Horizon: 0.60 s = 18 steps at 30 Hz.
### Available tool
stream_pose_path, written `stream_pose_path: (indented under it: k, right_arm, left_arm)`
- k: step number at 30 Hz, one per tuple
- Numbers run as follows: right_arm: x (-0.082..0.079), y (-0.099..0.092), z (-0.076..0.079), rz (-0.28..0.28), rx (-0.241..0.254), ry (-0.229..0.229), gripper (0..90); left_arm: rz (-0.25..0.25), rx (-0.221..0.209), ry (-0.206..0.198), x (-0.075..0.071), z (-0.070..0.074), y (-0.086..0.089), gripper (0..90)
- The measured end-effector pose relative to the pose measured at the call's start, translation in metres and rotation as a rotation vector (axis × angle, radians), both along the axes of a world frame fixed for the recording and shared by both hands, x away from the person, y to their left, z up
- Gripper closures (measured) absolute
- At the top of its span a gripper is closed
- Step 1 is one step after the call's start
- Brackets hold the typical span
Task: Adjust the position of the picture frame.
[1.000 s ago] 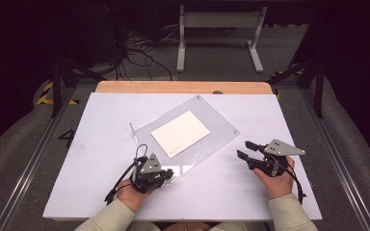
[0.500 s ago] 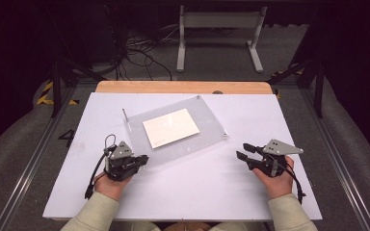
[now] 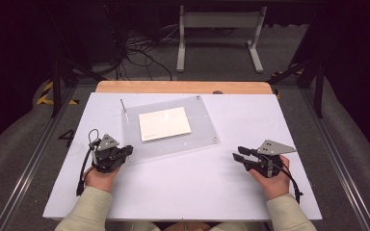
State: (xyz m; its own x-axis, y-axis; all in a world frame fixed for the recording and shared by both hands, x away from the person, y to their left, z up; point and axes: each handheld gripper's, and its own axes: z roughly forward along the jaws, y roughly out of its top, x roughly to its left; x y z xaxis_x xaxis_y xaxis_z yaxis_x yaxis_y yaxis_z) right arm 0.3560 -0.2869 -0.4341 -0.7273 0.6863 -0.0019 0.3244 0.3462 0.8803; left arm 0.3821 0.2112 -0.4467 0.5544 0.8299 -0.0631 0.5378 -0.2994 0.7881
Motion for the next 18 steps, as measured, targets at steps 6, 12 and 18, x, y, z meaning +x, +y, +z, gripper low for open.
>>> stream_pose_path:
  k: [6, 12, 18]
  right_arm:
    - [0.001, 0.007, -0.001, 0.05, -0.009, 0.039, 69.4]
    - [0.009, 0.017, 0.003, 0.078, -0.03, 0.081, 70.6]
    - [0.028, 0.039, 0.023, 0.125, -0.099, 0.105, 70.9]
  left_arm:
    - [0.04, 0.006, 0.003, 0.005, -0.006, 0.007, 83.8]
    - [0.031, -0.007, -0.002, 0.003, -0.007, 0.009, 81.1]
    - [0.026, -0.024, 0.005, 0.001, -0.007, 0.011, 65.4]
